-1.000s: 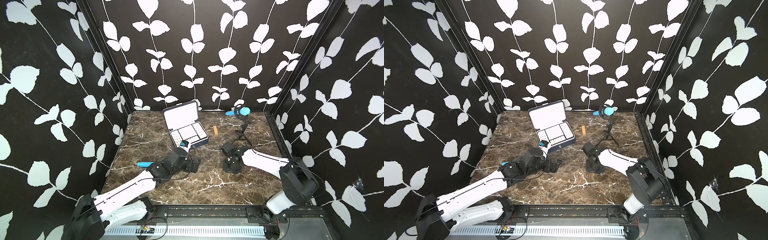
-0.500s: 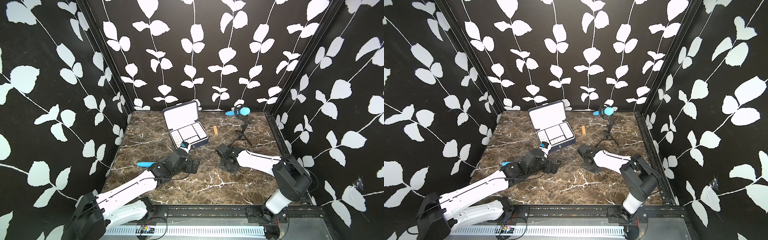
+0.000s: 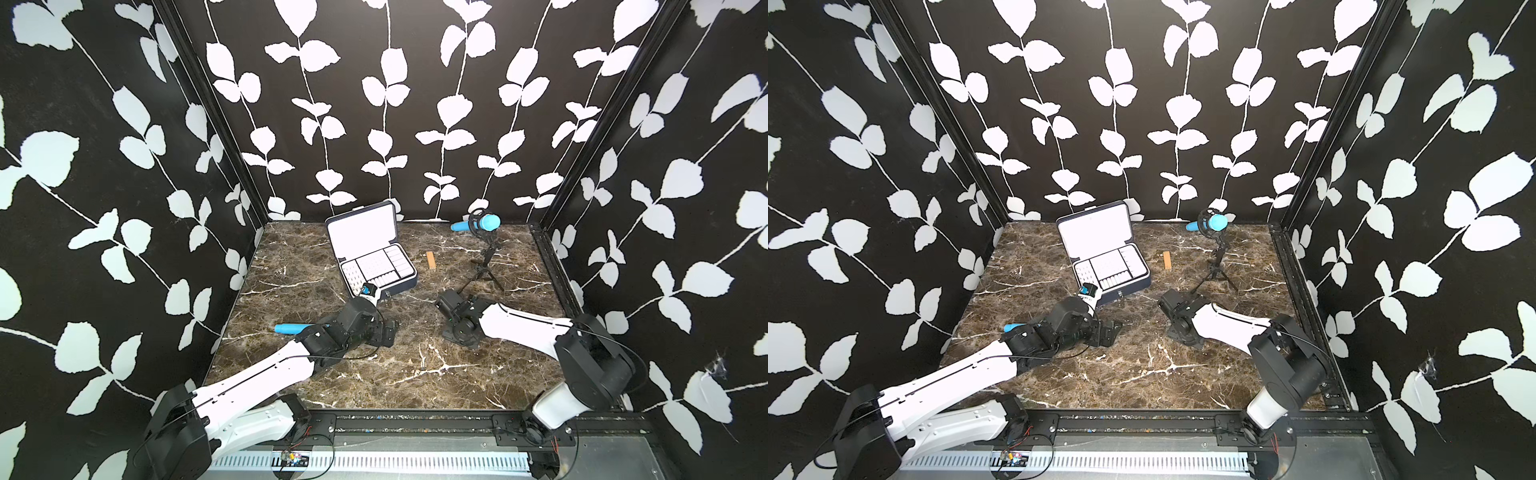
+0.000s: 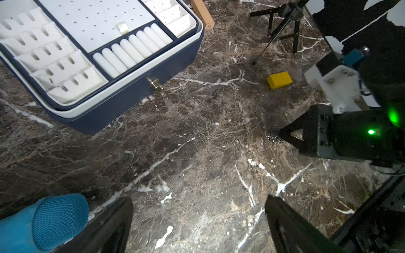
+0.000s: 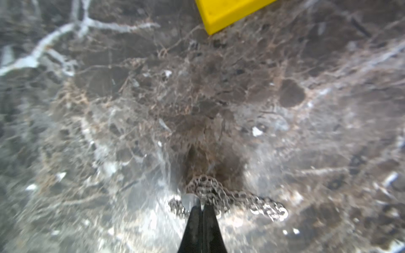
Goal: Put jewelry chain into jewelry box
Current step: Pick up the necklace from the center of the board.
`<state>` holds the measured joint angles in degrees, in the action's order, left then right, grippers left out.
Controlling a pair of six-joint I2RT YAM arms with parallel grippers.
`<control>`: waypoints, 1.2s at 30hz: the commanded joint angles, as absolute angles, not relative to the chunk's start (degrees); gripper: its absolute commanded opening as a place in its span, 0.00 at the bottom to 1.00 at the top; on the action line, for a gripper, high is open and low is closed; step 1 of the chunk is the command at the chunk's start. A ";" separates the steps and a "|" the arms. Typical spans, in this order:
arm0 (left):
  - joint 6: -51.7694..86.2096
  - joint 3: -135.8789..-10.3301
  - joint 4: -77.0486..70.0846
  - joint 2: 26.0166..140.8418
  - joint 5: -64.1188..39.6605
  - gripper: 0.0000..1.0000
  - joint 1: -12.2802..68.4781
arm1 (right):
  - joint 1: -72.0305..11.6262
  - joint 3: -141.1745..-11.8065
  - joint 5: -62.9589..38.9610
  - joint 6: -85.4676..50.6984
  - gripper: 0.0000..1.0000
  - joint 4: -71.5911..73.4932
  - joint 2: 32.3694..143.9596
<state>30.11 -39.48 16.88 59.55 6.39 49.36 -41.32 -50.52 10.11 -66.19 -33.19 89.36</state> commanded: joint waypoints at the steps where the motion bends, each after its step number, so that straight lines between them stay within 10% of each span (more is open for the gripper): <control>1: 29.55 -39.96 18.75 58.35 7.02 0.97 49.48 | -41.68 -50.56 11.41 -63.38 0.00 -35.27 85.22; 18: 22.53 -47.50 16.05 55.57 -2.78 0.97 49.48 | -41.68 -55.10 -7.31 -25.20 0.00 -33.73 62.18; 36: 35.90 -48.93 -4.59 69.98 -27.58 0.72 49.51 | -41.66 -53.54 -17.19 -23.03 0.00 -27.02 56.24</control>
<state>32.32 -49.67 2.02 69.60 -22.79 49.36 -41.32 -54.02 -15.44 -23.33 -30.46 56.82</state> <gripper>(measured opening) 0.724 0.045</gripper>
